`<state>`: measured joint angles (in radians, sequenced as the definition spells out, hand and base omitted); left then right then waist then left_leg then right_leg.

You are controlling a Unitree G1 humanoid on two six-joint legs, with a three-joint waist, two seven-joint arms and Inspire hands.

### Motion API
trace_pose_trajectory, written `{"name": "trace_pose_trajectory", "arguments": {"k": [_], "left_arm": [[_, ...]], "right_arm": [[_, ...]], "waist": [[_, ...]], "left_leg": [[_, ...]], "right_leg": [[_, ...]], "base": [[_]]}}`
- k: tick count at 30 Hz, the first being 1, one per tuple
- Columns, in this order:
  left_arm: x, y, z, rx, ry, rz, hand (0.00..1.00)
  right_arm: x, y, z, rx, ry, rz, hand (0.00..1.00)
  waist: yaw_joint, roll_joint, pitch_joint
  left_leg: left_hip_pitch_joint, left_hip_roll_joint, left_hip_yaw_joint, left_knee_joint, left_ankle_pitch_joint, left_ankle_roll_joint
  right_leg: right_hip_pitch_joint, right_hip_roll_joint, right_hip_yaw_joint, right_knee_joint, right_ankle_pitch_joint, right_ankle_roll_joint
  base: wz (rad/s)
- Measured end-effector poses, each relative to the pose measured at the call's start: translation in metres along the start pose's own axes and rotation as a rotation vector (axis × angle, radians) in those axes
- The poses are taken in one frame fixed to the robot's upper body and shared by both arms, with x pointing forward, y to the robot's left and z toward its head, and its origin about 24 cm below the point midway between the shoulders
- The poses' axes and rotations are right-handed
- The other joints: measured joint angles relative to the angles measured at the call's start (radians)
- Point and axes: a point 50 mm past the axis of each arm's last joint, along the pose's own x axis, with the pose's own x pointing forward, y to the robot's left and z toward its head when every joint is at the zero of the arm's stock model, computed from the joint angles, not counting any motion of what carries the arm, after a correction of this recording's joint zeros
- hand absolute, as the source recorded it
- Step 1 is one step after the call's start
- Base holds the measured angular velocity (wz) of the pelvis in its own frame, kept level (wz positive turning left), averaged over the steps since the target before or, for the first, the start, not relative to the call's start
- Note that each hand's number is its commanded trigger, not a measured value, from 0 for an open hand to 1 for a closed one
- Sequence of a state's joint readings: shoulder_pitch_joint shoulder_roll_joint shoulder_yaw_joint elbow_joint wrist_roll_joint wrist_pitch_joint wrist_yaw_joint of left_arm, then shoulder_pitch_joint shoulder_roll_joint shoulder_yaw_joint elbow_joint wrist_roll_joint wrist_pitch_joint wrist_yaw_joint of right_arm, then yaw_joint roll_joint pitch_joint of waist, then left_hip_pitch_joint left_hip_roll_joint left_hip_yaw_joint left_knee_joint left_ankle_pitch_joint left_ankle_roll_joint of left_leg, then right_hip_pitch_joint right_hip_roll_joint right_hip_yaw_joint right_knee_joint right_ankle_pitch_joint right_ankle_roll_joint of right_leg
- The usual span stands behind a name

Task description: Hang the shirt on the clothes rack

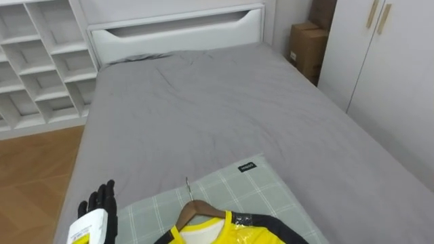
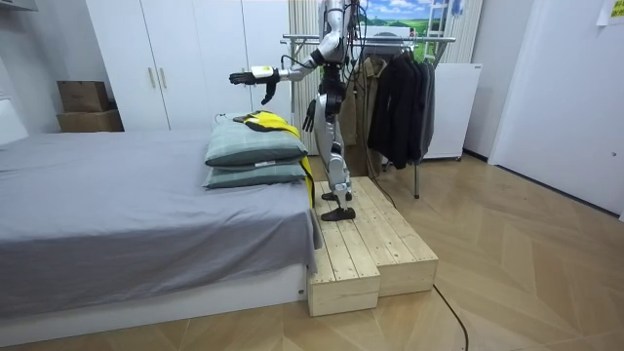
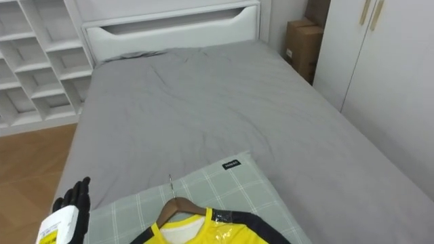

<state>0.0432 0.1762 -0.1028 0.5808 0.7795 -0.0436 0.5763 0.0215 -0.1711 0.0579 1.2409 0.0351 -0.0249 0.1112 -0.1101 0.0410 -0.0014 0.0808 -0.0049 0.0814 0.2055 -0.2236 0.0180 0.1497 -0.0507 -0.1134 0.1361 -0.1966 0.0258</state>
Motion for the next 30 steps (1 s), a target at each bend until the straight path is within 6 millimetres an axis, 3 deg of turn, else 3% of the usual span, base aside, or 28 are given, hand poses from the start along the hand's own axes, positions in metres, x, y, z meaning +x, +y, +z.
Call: {"name": "trace_pose_trajectory", "arguments": {"k": [9,30], "left_arm": [[0.006,0.004,0.006,-0.011,-0.019,0.014,0.0],[0.009,-0.011,0.026,-0.025,-0.075,-0.138,0.0]], "right_arm": [[0.0,0.001,0.001,-0.006,-0.002,-0.012,0.0],[0.001,0.004,0.002,-0.014,-0.009,-0.047,0.0]], "waist": [[0.001,-0.005,0.0021],[-0.003,-0.01,0.0075]], "left_leg": [[-0.001,-0.001,0.0,-0.001,0.004,0.001],[0.012,0.001,0.028,-0.003,0.004,0.001]], "right_leg": [[-0.008,-0.001,0.005,0.001,0.001,0.0],[-0.007,0.0,0.027,0.006,0.003,0.002]], "base": [[0.0],[-0.03]]}}
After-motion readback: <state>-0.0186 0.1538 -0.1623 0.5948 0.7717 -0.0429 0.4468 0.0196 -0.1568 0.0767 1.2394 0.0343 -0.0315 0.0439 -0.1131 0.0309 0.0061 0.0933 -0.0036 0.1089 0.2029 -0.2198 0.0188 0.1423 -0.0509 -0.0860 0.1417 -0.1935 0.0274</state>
